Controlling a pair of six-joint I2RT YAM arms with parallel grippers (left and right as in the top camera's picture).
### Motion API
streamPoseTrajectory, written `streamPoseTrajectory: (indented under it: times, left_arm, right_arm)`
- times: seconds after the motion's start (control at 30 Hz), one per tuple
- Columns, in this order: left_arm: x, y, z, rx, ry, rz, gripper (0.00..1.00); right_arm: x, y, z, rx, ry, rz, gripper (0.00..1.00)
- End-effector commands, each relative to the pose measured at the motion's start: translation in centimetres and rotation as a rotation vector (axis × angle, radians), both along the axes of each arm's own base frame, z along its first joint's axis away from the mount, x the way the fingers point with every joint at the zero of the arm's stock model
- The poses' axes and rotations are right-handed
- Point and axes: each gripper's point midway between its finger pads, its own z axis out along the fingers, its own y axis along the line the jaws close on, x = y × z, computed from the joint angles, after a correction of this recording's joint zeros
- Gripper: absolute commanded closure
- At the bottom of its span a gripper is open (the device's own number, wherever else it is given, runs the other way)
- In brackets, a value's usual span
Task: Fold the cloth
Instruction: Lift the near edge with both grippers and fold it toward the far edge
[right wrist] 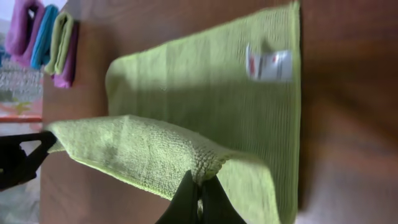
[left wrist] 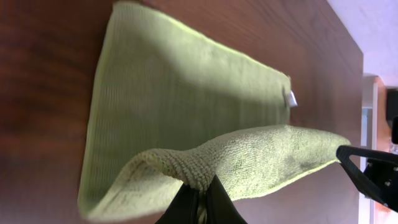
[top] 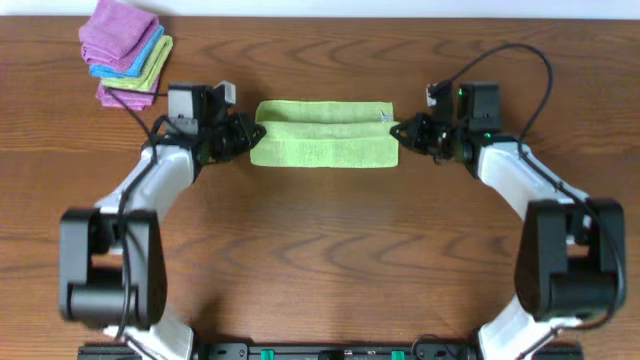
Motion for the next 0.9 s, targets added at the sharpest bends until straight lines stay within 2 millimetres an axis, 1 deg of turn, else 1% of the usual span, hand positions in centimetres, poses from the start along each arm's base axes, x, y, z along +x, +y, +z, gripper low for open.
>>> streamPoseTrajectory:
  times: [0.0, 0.1, 0.13, 0.2, 0.27, 0.33, 0.43, 0.47, 0.53, 0.6, 0.7, 0.8, 0.83, 0.87]
  left_arm:
    - [3.6, 0.1, 0.2, -0.003, -0.026, 0.015, 0.94]
    - [6.7, 0.1, 0.6, -0.005, -0.042, 0.017, 0.94]
    - [7.4, -0.1, 0.8, -0.009, -0.045, 0.013, 0.94]
    - [8.6, -0.1, 1.1, -0.017, -0.036, 0.009, 0.94]
    - [8.8, -0.3, 1.3, -0.018, -0.012, -0.006, 0.94]
    - [8.0, -0.2, 1.0, 0.007, 0.033, -0.034, 0.94]
    - [5.5, 0.0, 0.0, 0.053, 0.115, -0.089, 0.94]
    - [4.5, 0.2, -0.6, 0.071, 0.156, -0.098, 0.94]
    - [2.9, 1.0, -1.8, 0.127, 0.229, -0.103, 0.94]
    - [1.9, 1.7, -2.5, 0.175, 0.277, -0.097, 0.94]
    - [1.5, 1.9, -2.7, 0.188, 0.289, -0.105, 0.94]
    - [1.6, 1.9, -2.7, 0.189, 0.285, -0.104, 0.94]
    - [1.6, 1.9, -2.7, 0.19, 0.284, -0.103, 0.89]
    - [1.7, 2.0, -2.7, 0.193, 0.281, -0.102, 0.59]
  right_arm:
    - [3.2, -0.1, 1.1, 0.015, -0.038, -0.028, 0.99]
    - [6.2, 0.0, 1.9, 0.026, -0.077, -0.037, 0.99]
    - [7.0, 0.1, 2.1, 0.029, -0.087, -0.038, 0.98]
    - [8.2, 0.2, 2.4, 0.037, -0.093, -0.038, 0.99]
    - [8.5, 0.6, 2.5, 0.053, -0.082, -0.022, 0.99]
    - [7.7, 0.7, 1.8, 0.05, -0.032, -0.015, 0.99]
    - [5.6, 0.5, 0.2, 0.035, 0.088, -0.009, 0.99]
    - [4.7, 0.4, -0.5, 0.024, 0.131, 0.003, 0.99]
    - [3.4, 0.3, -1.2, -0.002, 0.165, 0.037, 0.98]
    - [2.6, 0.3, -1.6, -0.013, 0.198, 0.047, 0.98]
    - [1.6, -0.3, -2.5, -0.047, 0.255, 0.033, 0.99]
    - [1.5, -0.5, -2.6, -0.067, 0.251, 0.044, 0.99]
    - [1.5, -0.6, -2.7, -0.077, 0.25, 0.039, 0.99]
    - [1.6, -0.7, -2.8, -0.084, 0.249, 0.035, 0.9]
